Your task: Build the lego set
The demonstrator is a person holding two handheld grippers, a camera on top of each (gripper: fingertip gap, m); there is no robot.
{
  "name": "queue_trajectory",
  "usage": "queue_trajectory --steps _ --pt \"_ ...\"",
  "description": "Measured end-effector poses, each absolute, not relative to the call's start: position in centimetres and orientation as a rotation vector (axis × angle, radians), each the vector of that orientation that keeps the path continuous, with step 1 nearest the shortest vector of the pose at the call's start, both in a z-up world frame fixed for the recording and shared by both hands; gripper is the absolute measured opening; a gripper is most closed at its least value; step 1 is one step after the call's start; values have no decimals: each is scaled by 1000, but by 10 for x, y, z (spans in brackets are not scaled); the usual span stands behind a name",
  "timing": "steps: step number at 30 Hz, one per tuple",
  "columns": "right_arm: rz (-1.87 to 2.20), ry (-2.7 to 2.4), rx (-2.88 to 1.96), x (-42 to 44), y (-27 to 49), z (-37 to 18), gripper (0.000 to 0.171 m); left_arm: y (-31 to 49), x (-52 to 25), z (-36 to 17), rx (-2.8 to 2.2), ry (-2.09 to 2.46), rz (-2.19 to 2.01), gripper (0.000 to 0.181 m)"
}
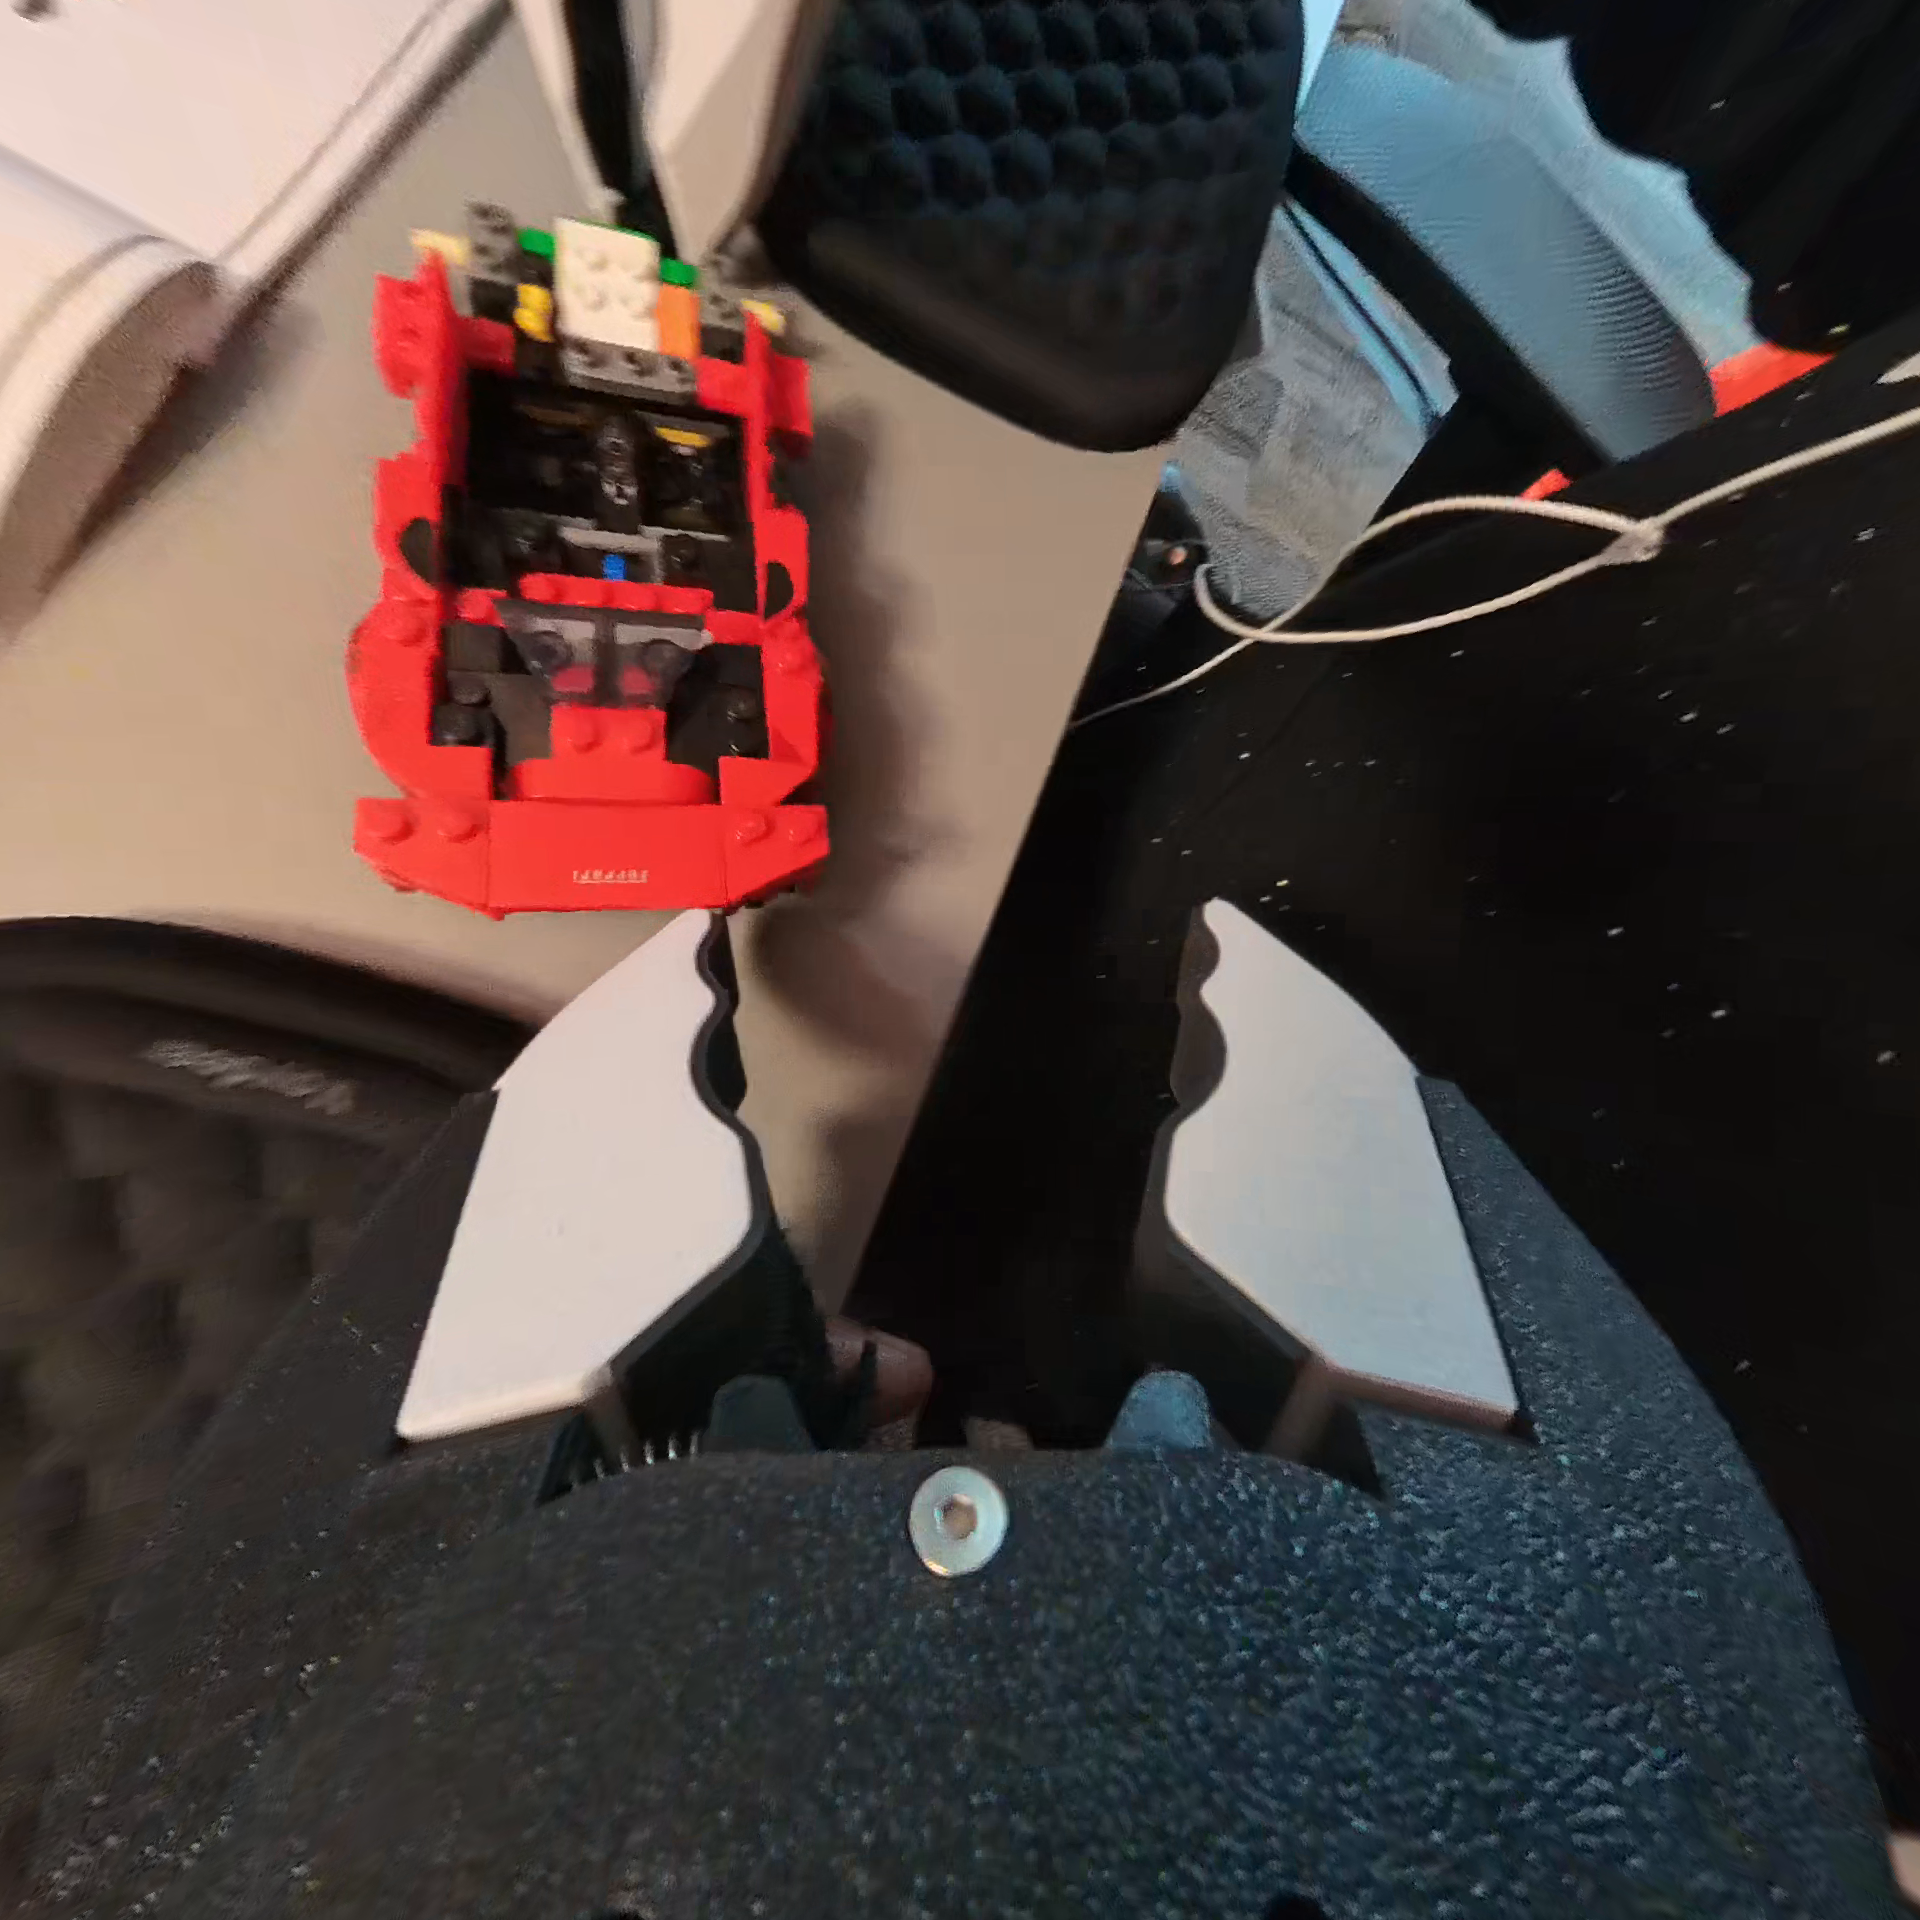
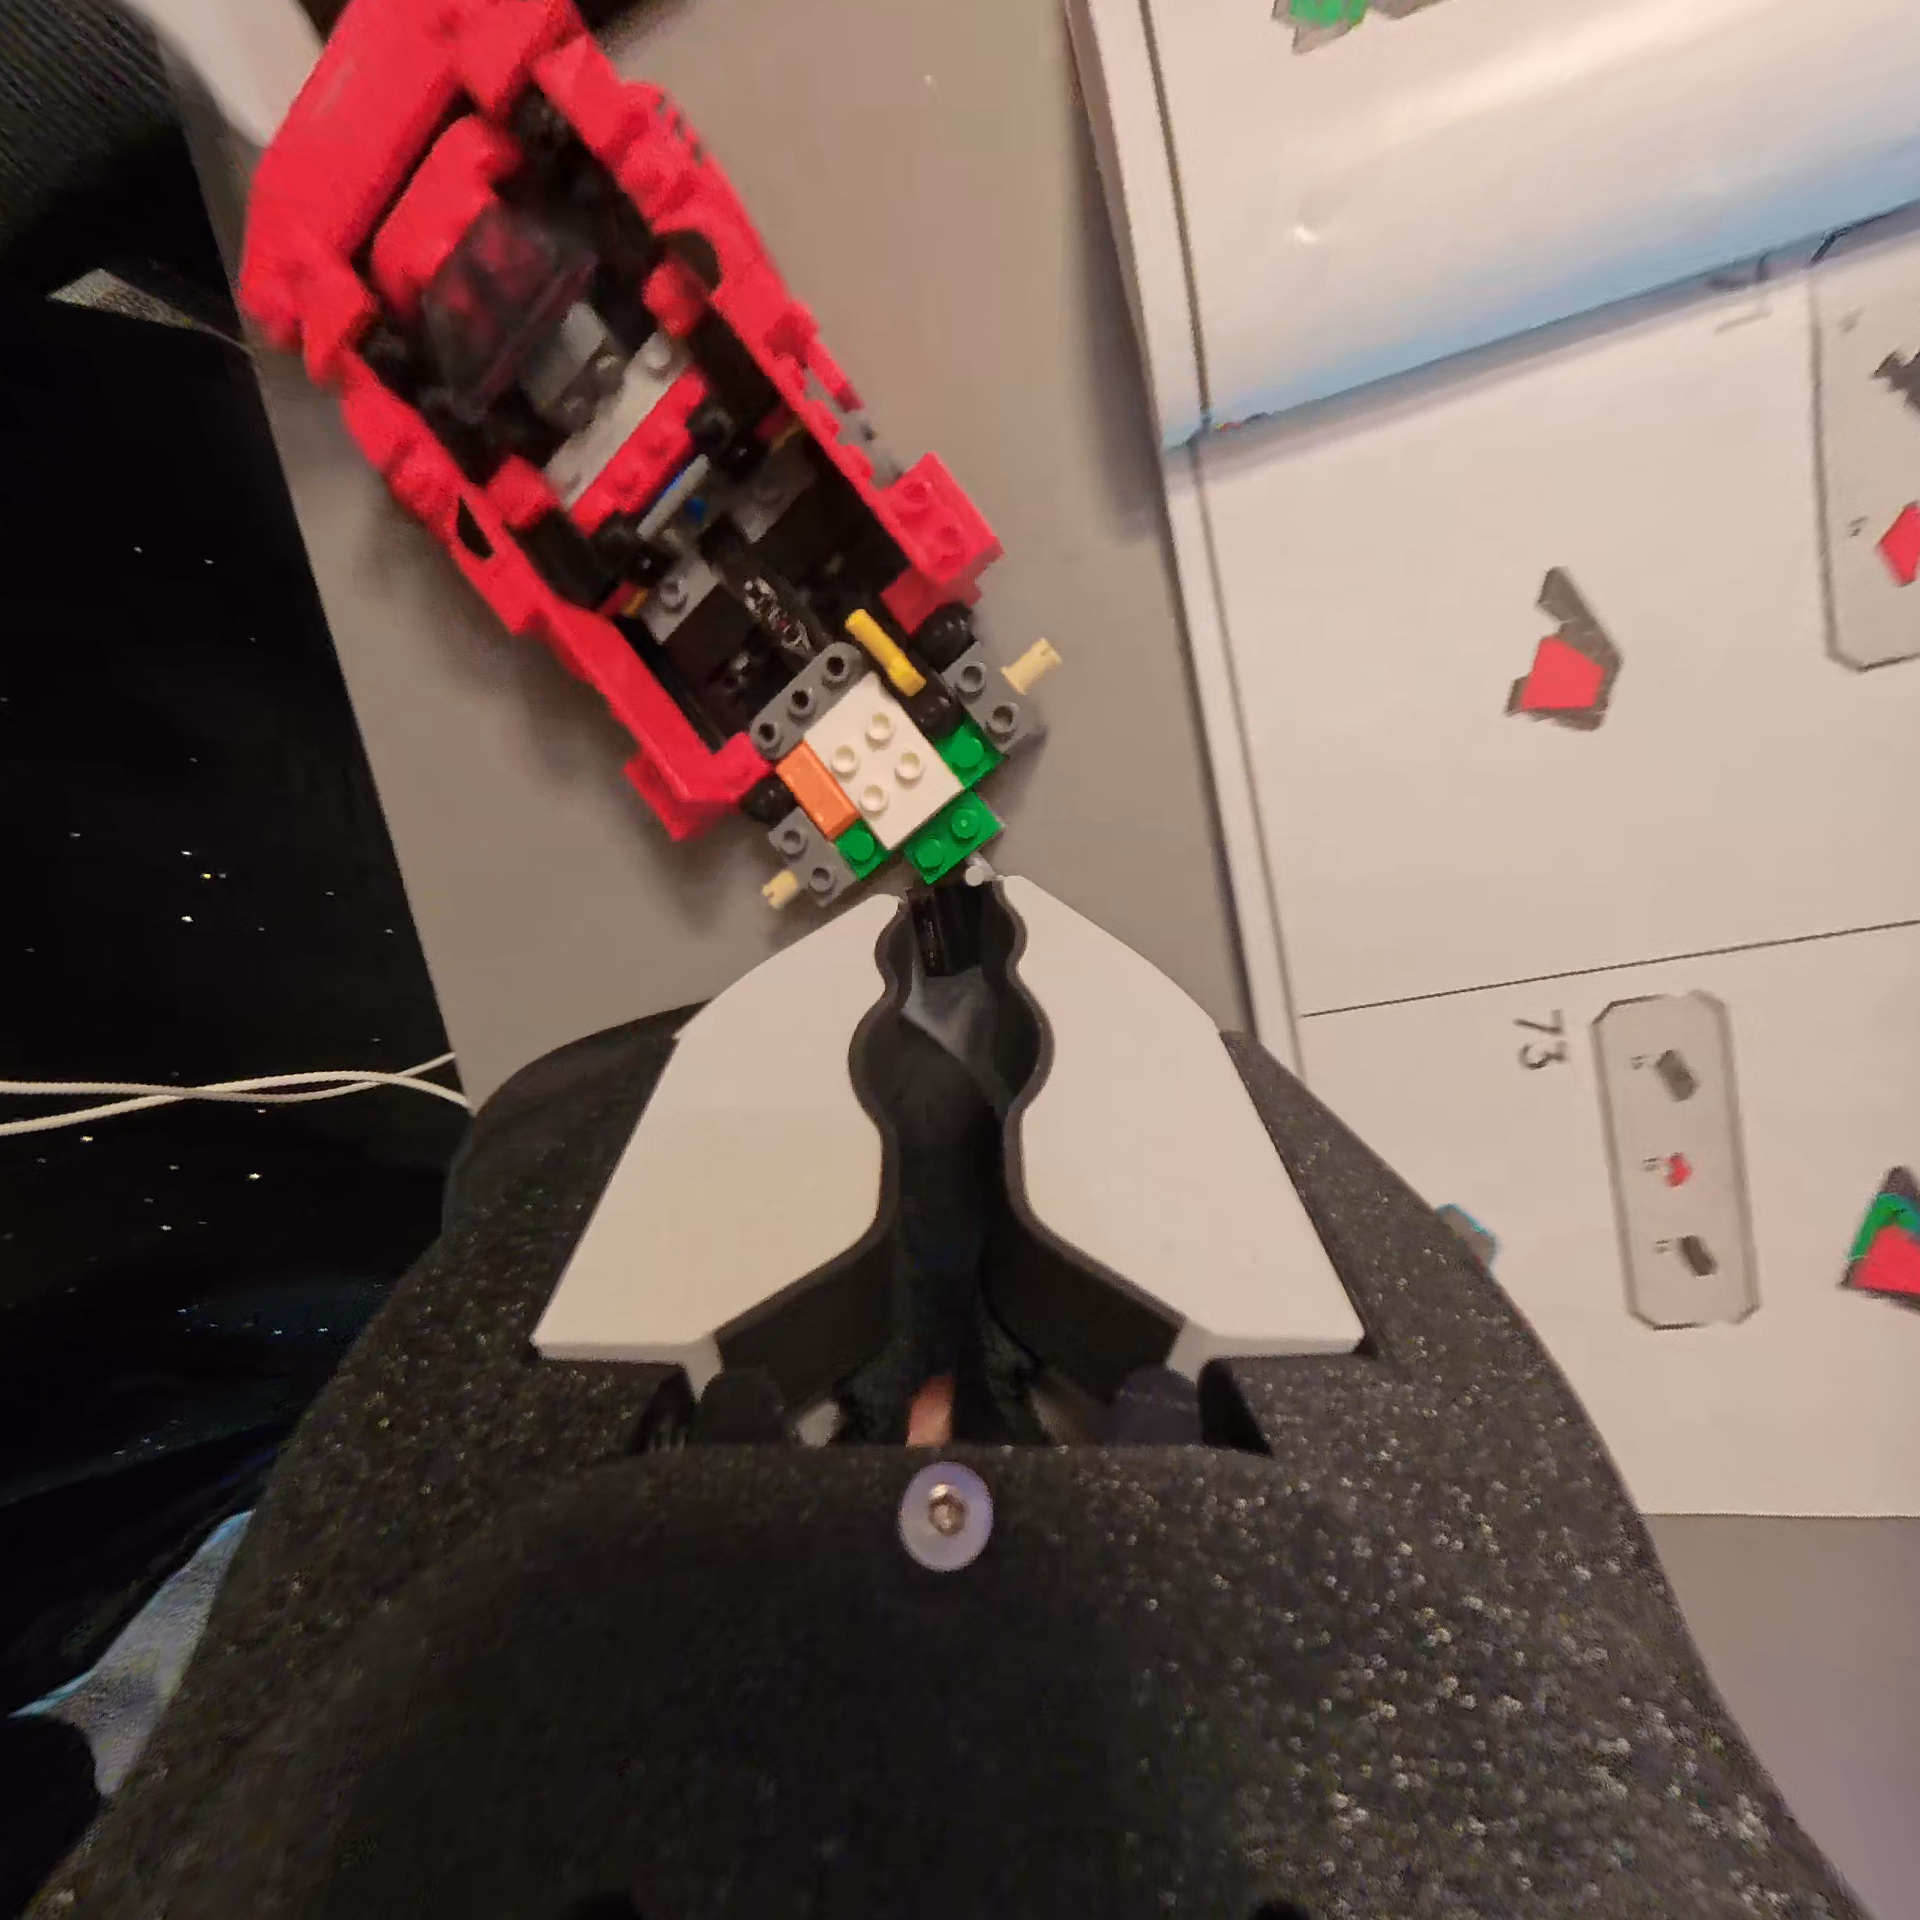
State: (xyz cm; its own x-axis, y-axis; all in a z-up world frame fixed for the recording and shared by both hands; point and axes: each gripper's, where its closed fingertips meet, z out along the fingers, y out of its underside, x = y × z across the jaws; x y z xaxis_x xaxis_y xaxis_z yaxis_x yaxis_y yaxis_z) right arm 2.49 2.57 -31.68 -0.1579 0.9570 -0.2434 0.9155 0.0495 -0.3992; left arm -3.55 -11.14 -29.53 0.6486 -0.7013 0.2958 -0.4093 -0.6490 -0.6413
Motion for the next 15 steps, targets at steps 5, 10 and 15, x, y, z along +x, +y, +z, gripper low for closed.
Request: queue_trajectory --steps 5,10,15 --pt "735 -2276 -1873 11 36 -317 12 -125 4 -299 -2303 828 -882 78" --pt "785 -2254 -1806 -6 45 -314 12 -126 31 -295 -2231 778 -1060 75" --pt "811 -2122 -1853 -8 61 -304 12 -120 50 -291 -2165 722 -1185 76"
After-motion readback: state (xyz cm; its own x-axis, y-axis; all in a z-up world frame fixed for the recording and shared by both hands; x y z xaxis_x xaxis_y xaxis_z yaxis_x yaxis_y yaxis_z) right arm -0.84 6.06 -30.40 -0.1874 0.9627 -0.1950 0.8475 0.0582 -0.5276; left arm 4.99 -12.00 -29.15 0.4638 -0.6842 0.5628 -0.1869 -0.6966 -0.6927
